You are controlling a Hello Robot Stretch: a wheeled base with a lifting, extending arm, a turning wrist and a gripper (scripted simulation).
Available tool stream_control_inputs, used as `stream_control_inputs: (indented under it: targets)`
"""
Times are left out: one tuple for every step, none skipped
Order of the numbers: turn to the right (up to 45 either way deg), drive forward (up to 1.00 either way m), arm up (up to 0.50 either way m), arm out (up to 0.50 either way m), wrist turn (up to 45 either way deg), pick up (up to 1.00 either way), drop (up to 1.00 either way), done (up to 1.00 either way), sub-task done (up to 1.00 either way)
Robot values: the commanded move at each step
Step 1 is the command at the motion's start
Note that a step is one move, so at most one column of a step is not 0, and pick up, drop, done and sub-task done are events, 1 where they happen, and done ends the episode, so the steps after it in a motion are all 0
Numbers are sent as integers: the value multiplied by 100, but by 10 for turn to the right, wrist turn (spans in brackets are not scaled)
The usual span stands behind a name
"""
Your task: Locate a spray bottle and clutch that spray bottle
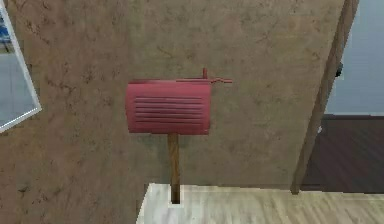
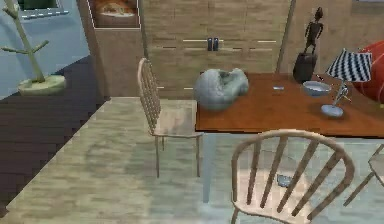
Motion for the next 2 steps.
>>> stream_control_inputs:
  targets:
    - [450, 0, 0, 0, 0, 0, 0, 0, 0]
    - [240, 0, 0, 0, 0, 0, 0, 0, 0]
